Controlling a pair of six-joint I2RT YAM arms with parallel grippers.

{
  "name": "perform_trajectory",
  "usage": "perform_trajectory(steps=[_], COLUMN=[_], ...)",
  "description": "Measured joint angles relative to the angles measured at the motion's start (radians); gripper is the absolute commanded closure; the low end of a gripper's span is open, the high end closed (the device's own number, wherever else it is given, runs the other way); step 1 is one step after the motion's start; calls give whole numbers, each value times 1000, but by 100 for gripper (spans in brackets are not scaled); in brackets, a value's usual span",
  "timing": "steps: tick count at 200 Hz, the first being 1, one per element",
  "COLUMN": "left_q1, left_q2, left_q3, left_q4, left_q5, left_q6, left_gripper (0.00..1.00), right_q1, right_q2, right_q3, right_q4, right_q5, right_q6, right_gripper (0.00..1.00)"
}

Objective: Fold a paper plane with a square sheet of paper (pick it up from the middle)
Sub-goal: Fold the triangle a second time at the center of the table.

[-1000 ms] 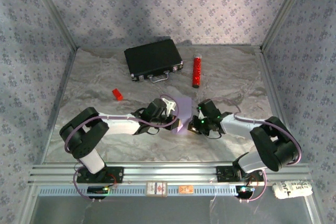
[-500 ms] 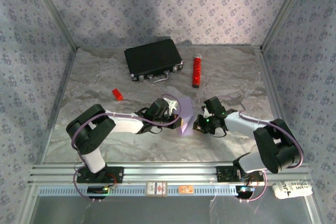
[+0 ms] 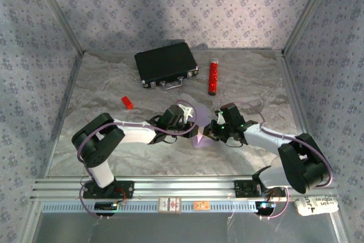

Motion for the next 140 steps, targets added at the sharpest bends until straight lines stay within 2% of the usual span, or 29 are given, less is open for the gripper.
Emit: perform_trajectory(steps=[41,140], left_q1=[0,1], left_q2=[0,0], left_q3=[0,-37], left_q4=[8,121], left_q5=[3,13], left_q6=[-16,-79], left_gripper=[81,82], right_q1=[0,0], right_q2=[12,18], right_q3=[-18,-27], right_q4=[51,83], right_q5=[1,1], right_q6=[36,61], right_gripper=[92,93])
